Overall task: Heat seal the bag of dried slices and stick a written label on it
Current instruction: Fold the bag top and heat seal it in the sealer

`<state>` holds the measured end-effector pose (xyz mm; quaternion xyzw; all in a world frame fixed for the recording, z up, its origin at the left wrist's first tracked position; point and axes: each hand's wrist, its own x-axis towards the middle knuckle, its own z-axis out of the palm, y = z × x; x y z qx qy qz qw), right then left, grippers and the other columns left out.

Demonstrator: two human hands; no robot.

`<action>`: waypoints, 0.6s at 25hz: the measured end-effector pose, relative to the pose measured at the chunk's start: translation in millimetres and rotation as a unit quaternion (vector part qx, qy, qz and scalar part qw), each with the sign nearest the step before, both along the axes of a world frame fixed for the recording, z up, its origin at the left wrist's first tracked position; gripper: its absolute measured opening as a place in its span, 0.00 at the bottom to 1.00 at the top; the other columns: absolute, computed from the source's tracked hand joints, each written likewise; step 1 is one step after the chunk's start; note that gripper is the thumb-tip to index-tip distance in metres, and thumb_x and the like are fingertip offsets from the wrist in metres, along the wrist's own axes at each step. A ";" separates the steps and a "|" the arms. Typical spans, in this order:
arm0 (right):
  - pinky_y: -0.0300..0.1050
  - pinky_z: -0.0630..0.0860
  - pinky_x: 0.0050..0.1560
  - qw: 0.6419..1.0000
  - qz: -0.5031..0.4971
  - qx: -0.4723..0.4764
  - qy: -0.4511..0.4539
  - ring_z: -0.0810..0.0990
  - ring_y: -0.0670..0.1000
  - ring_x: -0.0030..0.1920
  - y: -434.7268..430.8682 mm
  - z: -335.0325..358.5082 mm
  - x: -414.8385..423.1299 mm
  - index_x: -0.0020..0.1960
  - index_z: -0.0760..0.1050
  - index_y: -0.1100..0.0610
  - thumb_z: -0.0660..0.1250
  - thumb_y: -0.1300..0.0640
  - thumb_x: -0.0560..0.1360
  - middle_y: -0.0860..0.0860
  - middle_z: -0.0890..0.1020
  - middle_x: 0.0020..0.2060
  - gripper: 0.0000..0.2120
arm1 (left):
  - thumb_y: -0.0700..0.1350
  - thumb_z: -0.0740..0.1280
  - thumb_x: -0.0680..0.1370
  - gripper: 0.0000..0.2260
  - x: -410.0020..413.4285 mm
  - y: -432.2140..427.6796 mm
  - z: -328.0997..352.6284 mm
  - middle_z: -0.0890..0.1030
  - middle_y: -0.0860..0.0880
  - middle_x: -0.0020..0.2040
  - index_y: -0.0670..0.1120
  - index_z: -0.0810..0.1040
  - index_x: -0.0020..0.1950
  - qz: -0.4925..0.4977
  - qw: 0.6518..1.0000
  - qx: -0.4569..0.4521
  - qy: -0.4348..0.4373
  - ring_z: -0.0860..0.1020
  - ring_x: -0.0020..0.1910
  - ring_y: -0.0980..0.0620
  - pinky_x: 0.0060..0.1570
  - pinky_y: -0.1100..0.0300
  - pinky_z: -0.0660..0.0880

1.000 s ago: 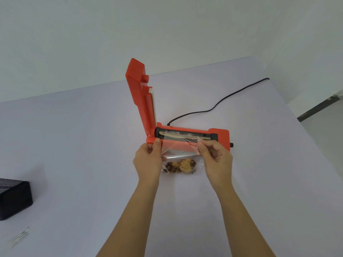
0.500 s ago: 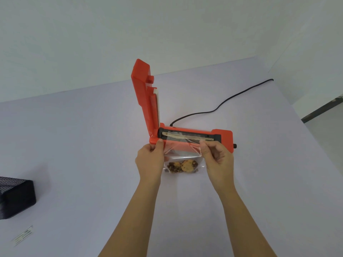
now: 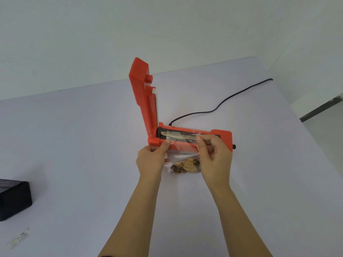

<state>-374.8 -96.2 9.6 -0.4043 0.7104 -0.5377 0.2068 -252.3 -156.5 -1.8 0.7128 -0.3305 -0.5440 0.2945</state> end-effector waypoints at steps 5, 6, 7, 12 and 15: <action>0.26 0.70 0.37 0.999 0.006 -0.045 0.028 0.75 0.39 0.37 -2.5 3.2 6.8 0.45 0.79 0.58 0.65 0.61 0.75 0.43 0.78 0.36 0.04 | 0.51 0.73 0.70 0.14 2.2 -1.7 -0.5 0.77 0.49 0.30 0.44 0.75 0.34 0.003 1.000 0.015 0.014 0.74 0.28 0.51 0.31 0.60 0.69; 0.27 0.70 0.36 0.998 0.005 -0.055 0.027 0.75 0.39 0.36 -1.6 3.2 8.0 0.44 0.78 0.58 0.65 0.61 0.75 0.43 0.77 0.36 0.04 | 0.51 0.73 0.70 0.14 2.7 -1.9 0.1 0.77 0.49 0.31 0.43 0.75 0.35 0.002 1.000 0.015 0.014 0.75 0.29 0.50 0.30 0.61 0.69; 0.28 0.70 0.36 0.997 0.005 -0.066 0.027 0.75 0.40 0.34 -0.6 2.5 9.6 0.44 0.78 0.57 0.65 0.60 0.76 0.43 0.77 0.35 0.04 | 0.51 0.73 0.70 0.13 3.2 -1.9 0.7 0.79 0.48 0.32 0.43 0.76 0.36 0.001 1.000 0.014 0.014 0.77 0.30 0.49 0.29 0.62 0.69; 0.34 0.73 0.38 0.993 0.034 -0.108 0.034 0.76 0.41 0.36 2.2 -0.8 17.0 0.47 0.79 0.56 0.64 0.57 0.76 0.42 0.79 0.39 0.06 | 0.52 0.73 0.71 0.14 3.4 -3.2 4.2 0.82 0.47 0.35 0.41 0.79 0.40 -0.004 1.000 0.010 0.009 0.79 0.30 0.50 0.30 0.62 0.69; 0.29 0.70 0.34 0.996 0.003 -0.086 -0.017 0.75 0.40 0.32 4.0 -0.8 15.6 0.45 0.79 0.56 0.65 0.59 0.76 0.45 0.79 0.36 0.04 | 0.51 0.71 0.72 0.12 5.3 -2.1 2.0 0.81 0.48 0.35 0.43 0.78 0.38 -0.019 1.000 -0.010 -0.001 0.80 0.33 0.50 0.34 0.61 0.73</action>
